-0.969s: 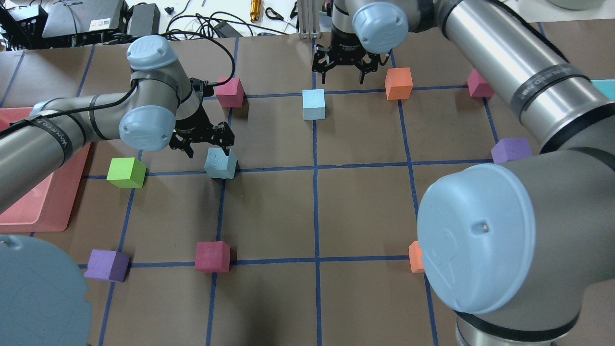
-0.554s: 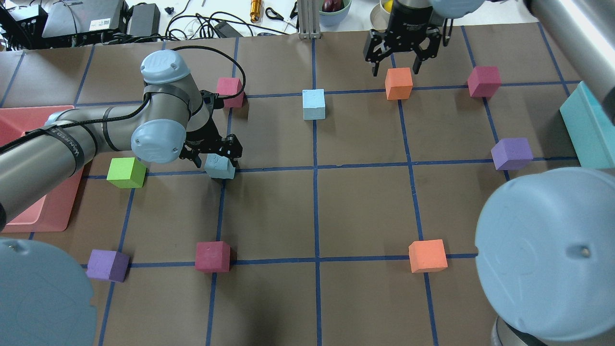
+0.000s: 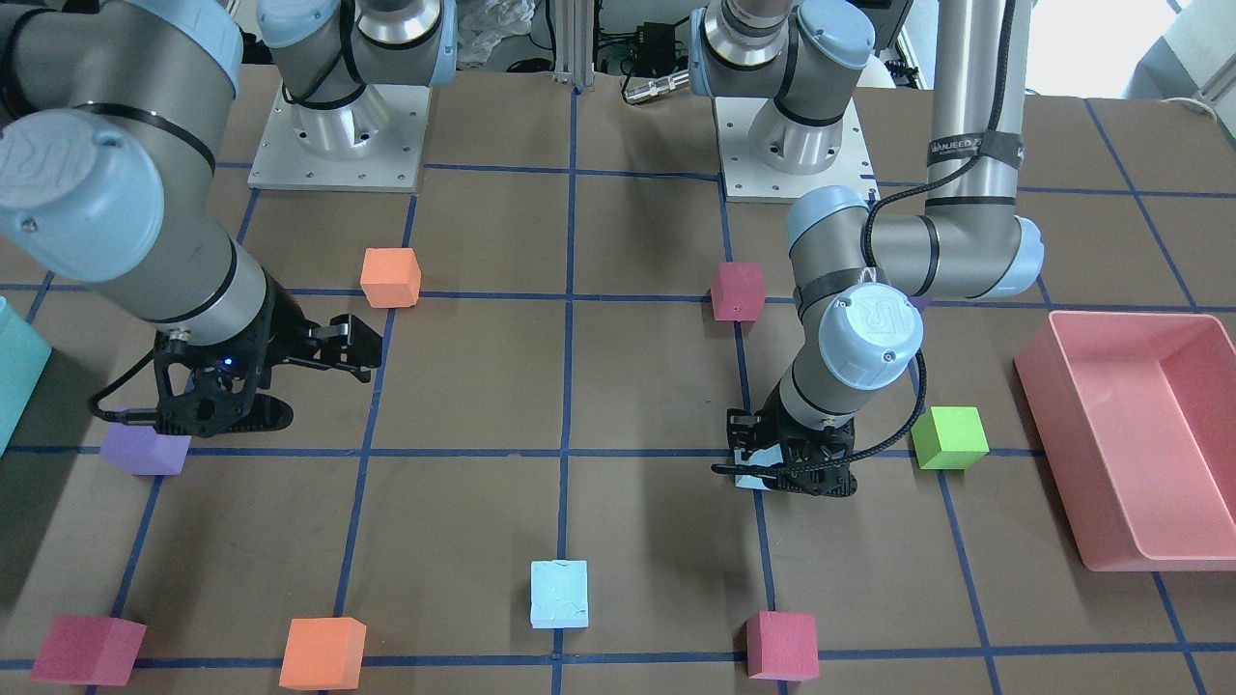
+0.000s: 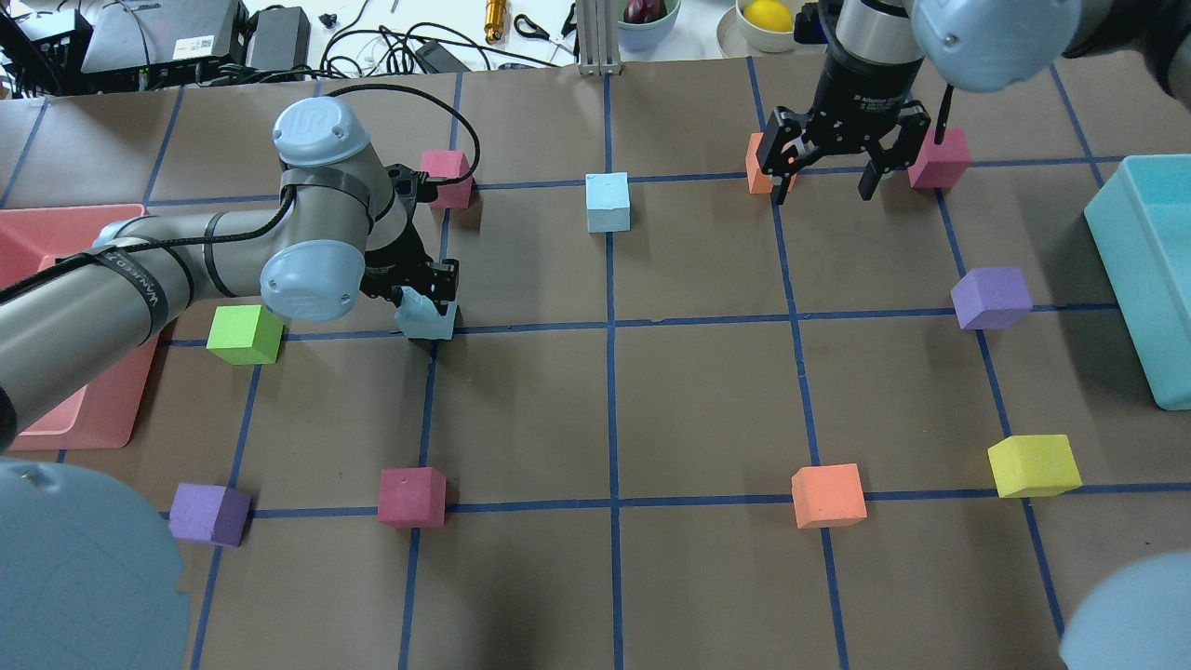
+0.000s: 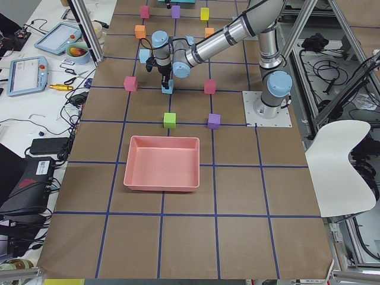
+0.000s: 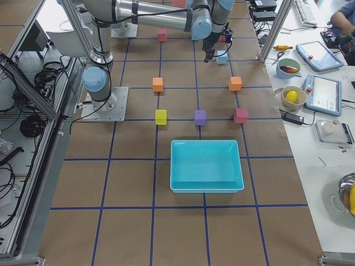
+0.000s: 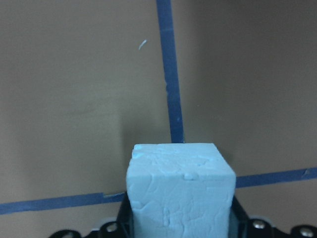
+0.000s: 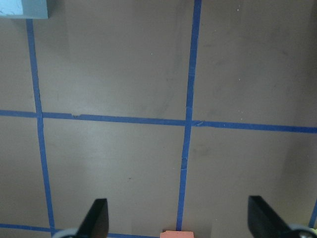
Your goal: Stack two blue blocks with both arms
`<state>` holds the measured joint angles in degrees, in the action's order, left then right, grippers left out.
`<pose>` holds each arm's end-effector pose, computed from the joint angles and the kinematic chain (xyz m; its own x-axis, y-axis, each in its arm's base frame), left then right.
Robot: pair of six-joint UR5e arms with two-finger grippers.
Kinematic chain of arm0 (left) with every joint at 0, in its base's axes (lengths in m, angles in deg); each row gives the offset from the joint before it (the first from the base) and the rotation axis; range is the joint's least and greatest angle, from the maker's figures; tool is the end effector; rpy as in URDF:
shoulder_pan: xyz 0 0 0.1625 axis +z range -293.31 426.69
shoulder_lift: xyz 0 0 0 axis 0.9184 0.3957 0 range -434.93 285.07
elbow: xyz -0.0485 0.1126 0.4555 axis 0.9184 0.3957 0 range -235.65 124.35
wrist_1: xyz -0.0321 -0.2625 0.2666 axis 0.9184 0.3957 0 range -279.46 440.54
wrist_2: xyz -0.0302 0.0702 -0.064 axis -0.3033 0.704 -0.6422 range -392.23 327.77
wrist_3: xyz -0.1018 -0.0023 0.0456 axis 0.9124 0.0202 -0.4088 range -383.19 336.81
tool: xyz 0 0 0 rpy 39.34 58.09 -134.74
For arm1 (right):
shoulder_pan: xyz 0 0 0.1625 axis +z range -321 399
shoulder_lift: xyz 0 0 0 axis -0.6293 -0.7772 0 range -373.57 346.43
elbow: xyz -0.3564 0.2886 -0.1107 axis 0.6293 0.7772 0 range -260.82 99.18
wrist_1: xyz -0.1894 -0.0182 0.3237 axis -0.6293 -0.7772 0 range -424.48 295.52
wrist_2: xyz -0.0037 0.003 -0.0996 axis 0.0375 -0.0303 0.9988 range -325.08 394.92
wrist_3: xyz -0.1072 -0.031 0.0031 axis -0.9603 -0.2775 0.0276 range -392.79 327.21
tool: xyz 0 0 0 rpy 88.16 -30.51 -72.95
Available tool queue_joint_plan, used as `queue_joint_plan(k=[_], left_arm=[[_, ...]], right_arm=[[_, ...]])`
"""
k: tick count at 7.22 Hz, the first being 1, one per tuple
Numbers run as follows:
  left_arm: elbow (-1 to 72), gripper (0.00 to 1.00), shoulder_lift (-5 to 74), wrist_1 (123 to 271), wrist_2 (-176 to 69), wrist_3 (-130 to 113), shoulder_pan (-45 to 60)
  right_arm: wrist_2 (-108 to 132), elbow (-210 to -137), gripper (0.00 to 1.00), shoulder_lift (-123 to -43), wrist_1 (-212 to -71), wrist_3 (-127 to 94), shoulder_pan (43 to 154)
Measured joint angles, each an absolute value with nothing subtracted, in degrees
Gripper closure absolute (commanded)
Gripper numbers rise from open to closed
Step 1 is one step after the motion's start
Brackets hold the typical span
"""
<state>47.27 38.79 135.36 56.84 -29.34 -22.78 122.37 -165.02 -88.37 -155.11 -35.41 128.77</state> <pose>-0.1299 -0.5694 0.2707 -0.9950 0.0976 0.0189 0.0980 0.9949 0.0236 0.1361 -0.5520 0.4350 -0.9981 -0.0345 -0.0508 -0.0418 0.9877 0.1504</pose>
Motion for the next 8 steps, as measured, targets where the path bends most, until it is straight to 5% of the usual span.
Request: queue_joint_plan(k=[3,8], left_arm=[[33.8,1.00,40.5,143.2,52.4,-20.6,-24.3],[7.9,1.00,55.8,148.7,50.5,-4.4,-34.3]], right_arm=[[125.0,-173.8,0.00,-93.8,-157.2,-31.2,129.0],[125.1,-176.6,0.00,-105.8,-153.8,-30.9,129.1]])
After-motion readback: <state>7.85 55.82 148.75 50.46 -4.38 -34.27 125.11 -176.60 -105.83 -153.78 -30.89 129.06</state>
